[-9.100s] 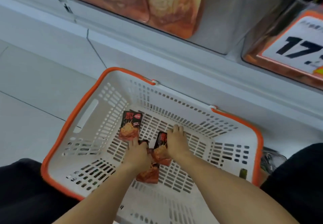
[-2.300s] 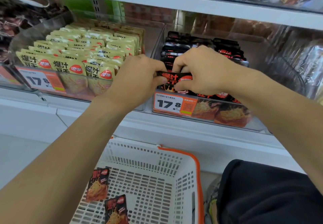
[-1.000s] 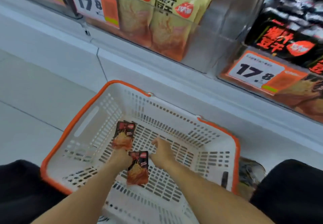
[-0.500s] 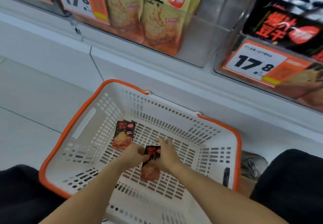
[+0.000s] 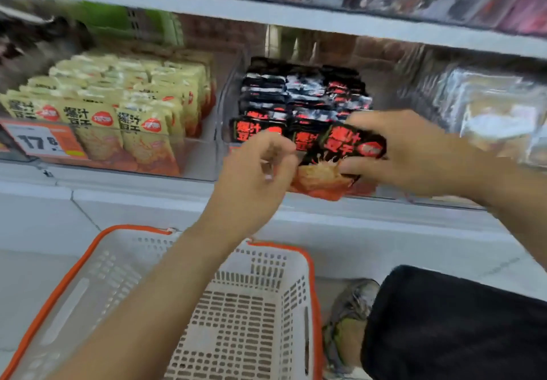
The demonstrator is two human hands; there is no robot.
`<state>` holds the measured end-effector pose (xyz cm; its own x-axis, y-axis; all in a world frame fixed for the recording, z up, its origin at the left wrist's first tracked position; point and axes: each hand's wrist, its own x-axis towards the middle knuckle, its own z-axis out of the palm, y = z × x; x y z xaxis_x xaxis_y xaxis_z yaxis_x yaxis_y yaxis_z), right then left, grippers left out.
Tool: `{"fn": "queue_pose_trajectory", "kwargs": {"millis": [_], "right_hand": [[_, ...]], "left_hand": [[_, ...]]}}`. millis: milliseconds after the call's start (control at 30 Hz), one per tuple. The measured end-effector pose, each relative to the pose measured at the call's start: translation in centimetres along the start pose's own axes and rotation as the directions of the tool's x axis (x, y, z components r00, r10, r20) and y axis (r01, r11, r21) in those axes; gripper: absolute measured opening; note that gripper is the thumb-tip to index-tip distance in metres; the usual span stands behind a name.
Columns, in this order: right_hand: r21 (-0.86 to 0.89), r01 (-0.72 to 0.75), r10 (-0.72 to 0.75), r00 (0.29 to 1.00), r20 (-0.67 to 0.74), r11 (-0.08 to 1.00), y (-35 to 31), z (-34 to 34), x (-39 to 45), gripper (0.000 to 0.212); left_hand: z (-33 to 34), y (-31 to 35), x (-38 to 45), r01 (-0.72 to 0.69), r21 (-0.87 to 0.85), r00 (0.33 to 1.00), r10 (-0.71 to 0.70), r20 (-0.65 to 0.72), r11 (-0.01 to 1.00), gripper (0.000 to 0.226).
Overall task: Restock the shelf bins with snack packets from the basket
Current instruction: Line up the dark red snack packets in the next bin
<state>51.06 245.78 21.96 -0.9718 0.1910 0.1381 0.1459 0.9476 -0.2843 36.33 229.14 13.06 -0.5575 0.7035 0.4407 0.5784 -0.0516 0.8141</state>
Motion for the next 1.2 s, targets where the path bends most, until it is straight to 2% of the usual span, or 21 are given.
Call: {"fn": "queue_pose_trajectory", "kwargs": {"millis": [67,133,200,300,367,433,500,567,633,733,800,867,933,967,1000,1033,1100,1167,1200], "right_hand": [[-0.065,-0.069,0.055,0.981,-0.187,0.996,1.7,-2.7,-1.6,0.022],[-0.126,-0.145,0.101,0.949,-0.300,0.981,3.6,-4.0,-2.5,0.025],[-0.164,-0.183,0.121,0.936,-0.329,0.969,5.1,-3.9,-2.5,0.026],[-0.184,-0.161,0.111,0.961,-0.254,0.970,6.6,-2.3,-1.6,0.028],[-0.244,-0.153,0.117,0.981,-0.155,0.958,7.5,-0.8,-0.7,0.033],[-0.266,-0.153,0.147,0.988,-0.044,0.952,8.3,0.7,-0.2,0.042],[-0.088,-0.169,0.168,0.986,-0.016,0.982,8.7,1.4,-0.5,0.043],[0.068,-0.169,0.173,0.983,-0.061,0.983,8.7,2.0,-1.0,0.039],[0.041,-0.182,0.185,0.977,-0.104,0.982,8.7,2.7,-1.3,0.045],[-0.015,-0.192,0.191,0.980,-0.045,0.981,8.9,4.1,-1.3,0.059],[-0.079,-0.211,0.206,0.976,-0.072,0.974,8.6,4.6,-1.2,0.064],[-0.173,-0.196,0.140,0.947,-0.289,0.965,7.3,3.9,-1.1,0.065],[-0.165,-0.054,-0.046,0.836,-0.546,0.985,4.9,3.2,-0.9,0.045],[-0.142,0.052,-0.129,0.783,-0.609,0.988,3.4,3.4,-0.6,0.031],[-0.123,0.154,-0.197,0.772,-0.604,0.980,2.1,4.2,-0.2,0.019],[-0.086,0.234,-0.242,0.802,-0.546,0.969,1.0,5.8,0.3,0.014],[0.047,0.286,-0.256,0.909,-0.328,0.957,-0.8,10.4,1.4,0.014],[0.194,0.170,-0.170,0.985,-0.018,0.966,-2.5,16.1,2.7,0.017],[0.237,0.092,-0.129,0.981,0.145,0.967,-3.2,19.2,3.4,0.018]], "left_hand": [[1.1,1.7,1.8,-0.165,0.178,0.982,0.177,-0.059,0.970,0.013],[2.4,2.4,3.7,-0.276,0.344,0.958,0.286,0.021,0.897,0.020],[3.8,2.6,5.1,-0.332,0.474,0.943,0.302,0.140,0.815,0.031],[5.6,2.2,6.0,-0.338,0.613,0.938,0.203,0.280,0.715,0.050],[6.3,1.5,6.2,-0.316,0.687,0.941,0.125,0.313,0.654,0.056],[6.6,0.9,6.1,-0.320,0.734,0.942,0.121,0.312,0.599,0.059],[6.8,0.7,6.1,-0.325,0.737,0.943,0.143,0.301,0.592,0.061],[6.9,0.6,6.2,-0.329,0.734,0.942,0.157,0.295,0.594,0.059],[7.0,0.4,6.3,-0.335,0.731,0.941,0.171,0.293,0.595,0.056],[7.1,0.1,6.3,-0.343,0.722,0.939,0.188,0.289,0.601,0.053],[7.1,0.1,6.2,-0.348,0.670,0.937,0.235,0.257,0.656,0.052],[6.6,0.4,5.4,-0.380,0.536,0.924,0.343,0.172,0.754,0.043],[5.3,-0.1,3.7,-0.436,0.412,0.879,0.477,0.005,0.800,0.026],[4.4,-1.0,2.5,-0.439,0.381,0.861,0.502,-0.079,0.814,0.018],[3.3,-2.6,1.2,-0.411,0.371,0.861,0.488,-0.144,0.833,0.014],[2.1,-4.5,-0.2,-0.353,0.369,0.876,0.443,-0.193,0.860,0.013],[0.1,-9.7,-3.4,-0.153,0.350,0.937,0.248,-0.247,0.924,0.013],[-1.8,-15.2,-6.9,0.144,0.346,0.969,-0.062,-0.237,0.927,0.013],[-2.6,-18.2,-8.8,0.325,0.378,0.941,-0.257,-0.219,0.867,0.013]]}}
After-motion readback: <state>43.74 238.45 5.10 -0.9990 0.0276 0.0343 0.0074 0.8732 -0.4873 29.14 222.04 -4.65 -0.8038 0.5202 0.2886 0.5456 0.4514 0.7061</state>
